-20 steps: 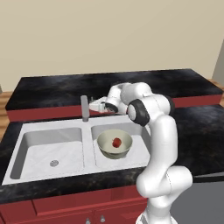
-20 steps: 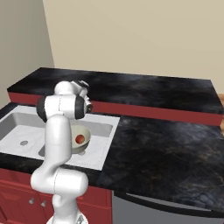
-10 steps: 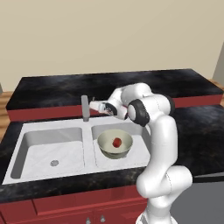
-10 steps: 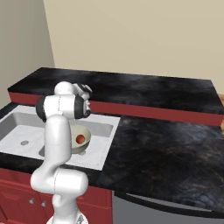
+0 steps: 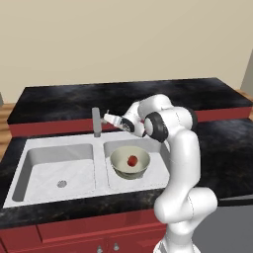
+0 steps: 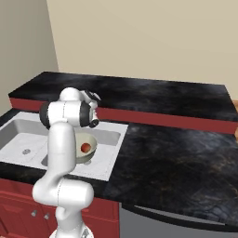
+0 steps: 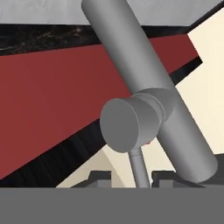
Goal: Pick the apple from the cabinet and place it in the bowl. Then pick the bowl and place it in the sink. Then turn on the sink facuet.
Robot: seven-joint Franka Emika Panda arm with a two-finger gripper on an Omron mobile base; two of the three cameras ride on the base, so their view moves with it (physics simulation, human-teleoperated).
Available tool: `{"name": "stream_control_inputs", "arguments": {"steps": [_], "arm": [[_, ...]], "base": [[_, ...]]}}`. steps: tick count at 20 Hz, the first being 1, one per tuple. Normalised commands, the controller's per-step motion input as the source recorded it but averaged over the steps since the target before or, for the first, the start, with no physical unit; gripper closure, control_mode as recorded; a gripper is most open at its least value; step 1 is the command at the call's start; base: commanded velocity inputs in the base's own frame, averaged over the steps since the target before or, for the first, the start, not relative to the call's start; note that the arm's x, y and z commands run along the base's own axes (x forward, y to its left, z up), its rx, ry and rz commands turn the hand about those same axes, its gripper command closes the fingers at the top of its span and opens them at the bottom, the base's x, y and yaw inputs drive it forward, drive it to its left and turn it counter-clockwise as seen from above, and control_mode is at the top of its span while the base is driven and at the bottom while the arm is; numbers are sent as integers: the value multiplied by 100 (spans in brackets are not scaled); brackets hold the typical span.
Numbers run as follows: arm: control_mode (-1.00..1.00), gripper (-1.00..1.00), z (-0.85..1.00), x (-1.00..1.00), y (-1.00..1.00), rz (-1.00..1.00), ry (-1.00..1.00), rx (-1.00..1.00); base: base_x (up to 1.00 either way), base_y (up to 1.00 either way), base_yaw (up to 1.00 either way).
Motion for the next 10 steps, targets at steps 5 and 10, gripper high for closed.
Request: {"name": "stream_control_inputs", "arguments": {"steps": [5,10], "arm": [[-100,100,-1,11,-27,0,7,6],[-100,100,-2,3,-24,0,5,5]], "base": [[0,0,0],[0,0,0]]}}
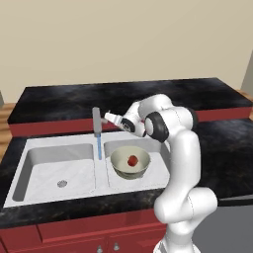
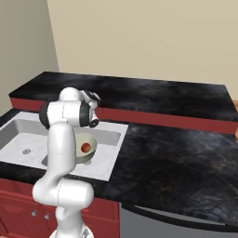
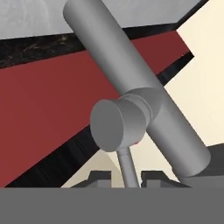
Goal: Pick the apple from the cabinet and place it in the bowl. Then pick the bowl and place it in the sink. Then turn on the sink facuet.
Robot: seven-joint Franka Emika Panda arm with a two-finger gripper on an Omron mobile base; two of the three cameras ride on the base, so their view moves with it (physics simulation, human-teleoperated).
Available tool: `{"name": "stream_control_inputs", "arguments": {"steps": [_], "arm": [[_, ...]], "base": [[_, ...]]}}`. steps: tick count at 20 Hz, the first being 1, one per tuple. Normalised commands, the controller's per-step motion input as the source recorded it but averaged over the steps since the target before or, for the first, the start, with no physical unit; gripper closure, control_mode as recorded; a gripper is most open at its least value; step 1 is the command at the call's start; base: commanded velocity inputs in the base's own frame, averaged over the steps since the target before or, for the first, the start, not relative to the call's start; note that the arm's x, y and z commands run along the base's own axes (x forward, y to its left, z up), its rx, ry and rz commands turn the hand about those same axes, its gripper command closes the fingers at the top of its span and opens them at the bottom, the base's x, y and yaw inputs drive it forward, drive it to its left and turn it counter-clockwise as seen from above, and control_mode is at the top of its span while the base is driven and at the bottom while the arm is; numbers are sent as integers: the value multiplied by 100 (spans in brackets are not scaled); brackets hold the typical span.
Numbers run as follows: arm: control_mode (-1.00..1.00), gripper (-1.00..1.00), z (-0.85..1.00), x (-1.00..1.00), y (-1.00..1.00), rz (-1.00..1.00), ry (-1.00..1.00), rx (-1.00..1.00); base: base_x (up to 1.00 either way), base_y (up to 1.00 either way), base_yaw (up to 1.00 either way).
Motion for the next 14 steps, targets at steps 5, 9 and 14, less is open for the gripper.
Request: {"name": "stream_control_inputs", "arguments": {"steps": [5,9,14], "arm": [[-100,100,0,1,-27,0,4,6],[-100,100,0,0,-30,0,1,7],[-100,100,0,0,-18,0,2,6]], "base": [[0,0,0],[0,0,0],[0,0,0]]}}
